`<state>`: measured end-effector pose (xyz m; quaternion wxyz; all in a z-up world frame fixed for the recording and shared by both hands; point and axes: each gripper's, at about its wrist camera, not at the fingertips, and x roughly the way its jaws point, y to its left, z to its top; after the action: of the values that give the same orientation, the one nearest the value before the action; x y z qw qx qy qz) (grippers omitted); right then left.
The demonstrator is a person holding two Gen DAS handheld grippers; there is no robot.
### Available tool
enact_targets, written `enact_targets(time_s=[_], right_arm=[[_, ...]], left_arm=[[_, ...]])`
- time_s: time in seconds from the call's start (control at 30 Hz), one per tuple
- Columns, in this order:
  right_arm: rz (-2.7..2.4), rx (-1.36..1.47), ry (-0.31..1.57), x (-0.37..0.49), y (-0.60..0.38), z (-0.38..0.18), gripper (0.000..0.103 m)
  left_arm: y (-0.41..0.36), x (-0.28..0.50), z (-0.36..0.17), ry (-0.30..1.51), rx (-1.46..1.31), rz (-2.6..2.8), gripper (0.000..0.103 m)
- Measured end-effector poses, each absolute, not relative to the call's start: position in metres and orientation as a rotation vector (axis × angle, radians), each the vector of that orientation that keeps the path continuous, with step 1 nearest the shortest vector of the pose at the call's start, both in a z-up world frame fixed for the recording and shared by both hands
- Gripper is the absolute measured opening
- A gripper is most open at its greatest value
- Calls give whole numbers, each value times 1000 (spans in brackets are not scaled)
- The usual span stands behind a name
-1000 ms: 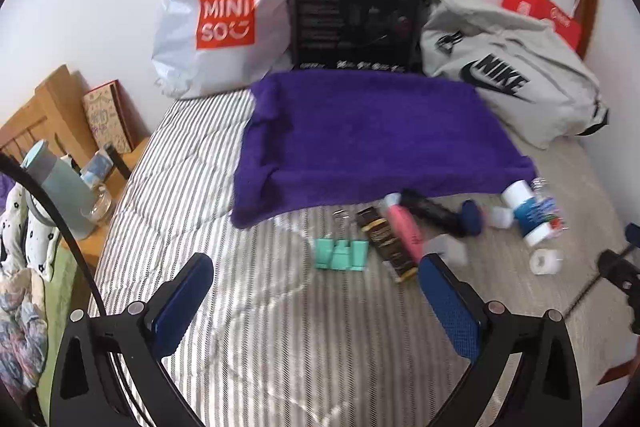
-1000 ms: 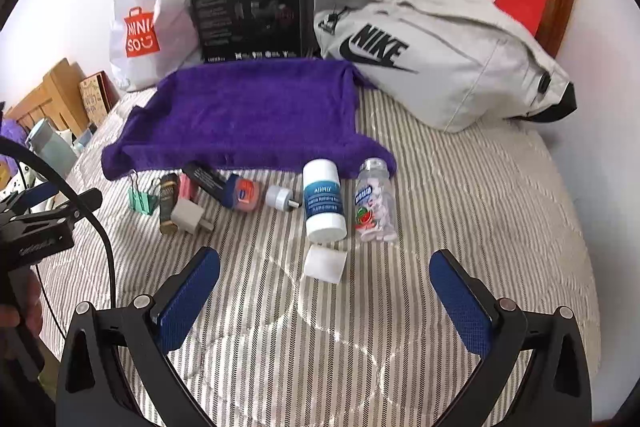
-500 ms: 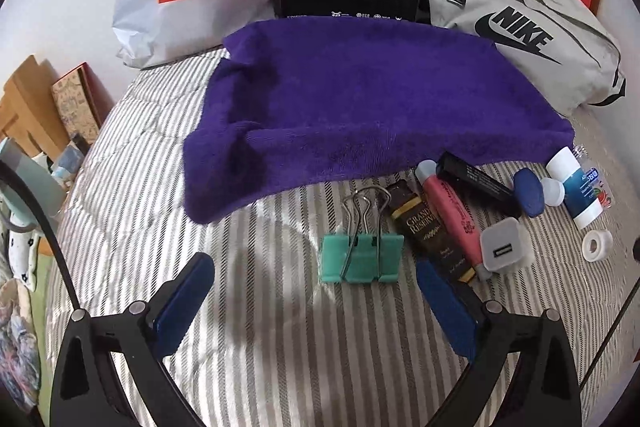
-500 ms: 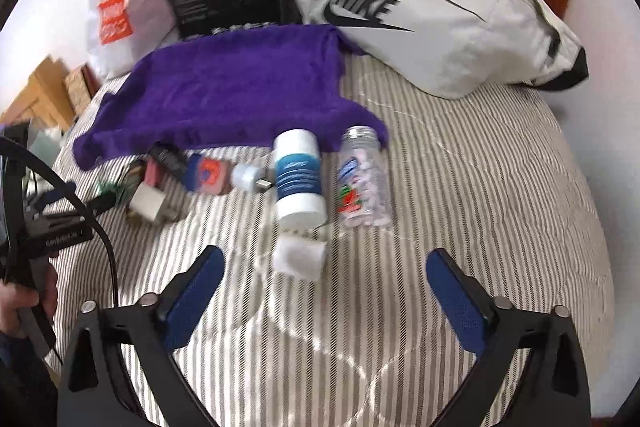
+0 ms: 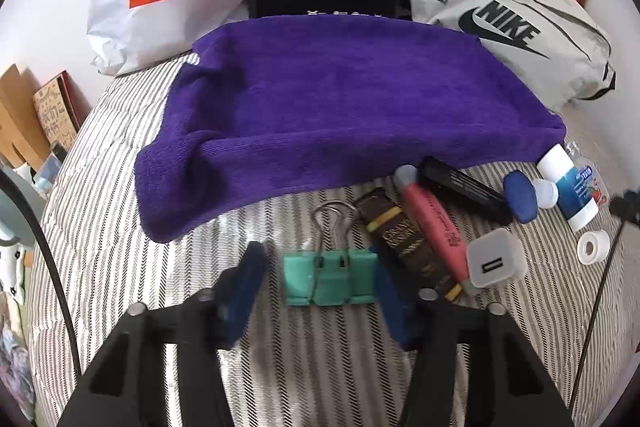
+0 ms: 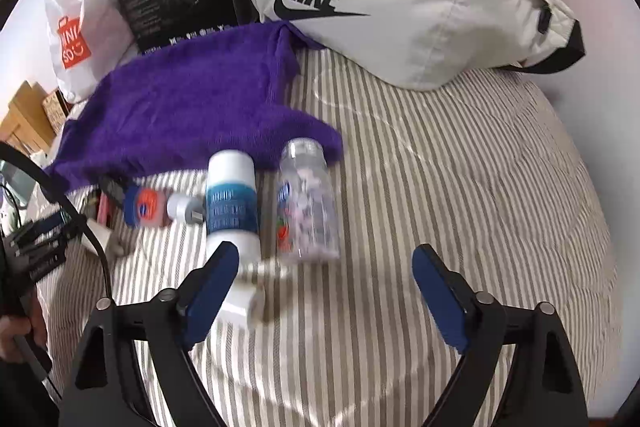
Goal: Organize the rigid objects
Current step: 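Grasp the teal binder clip with the left tool while the right tool reaches toward the clear pill jar, then grasp the clear pill jar with the right tool while the left tool holds the clip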
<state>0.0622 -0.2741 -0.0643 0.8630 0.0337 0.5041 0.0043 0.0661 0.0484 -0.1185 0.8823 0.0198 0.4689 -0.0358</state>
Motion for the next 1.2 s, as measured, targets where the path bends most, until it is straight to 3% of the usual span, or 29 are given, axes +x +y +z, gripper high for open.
enact_targets(time_s=[0.1,0.23,1.0,1.07,1.2], right_arm=[[16,73,1052,76,-275,-69,87],[15,46,1079,90,-277,-82,71],[91,-37,1046,92,-267,-111,74],[101,-51,1047,90,-265,-110,71],[137,-75,1054,86,-259,-106,41]], left_arm=[[44,65,-118,971,57,-69,40],[43,64,-119,972,70,-67,40],[42,63,-119,961,42,-56,40],[42,62,-119,959,42,-55,40],[42,63,-119,962,42,-54,40]])
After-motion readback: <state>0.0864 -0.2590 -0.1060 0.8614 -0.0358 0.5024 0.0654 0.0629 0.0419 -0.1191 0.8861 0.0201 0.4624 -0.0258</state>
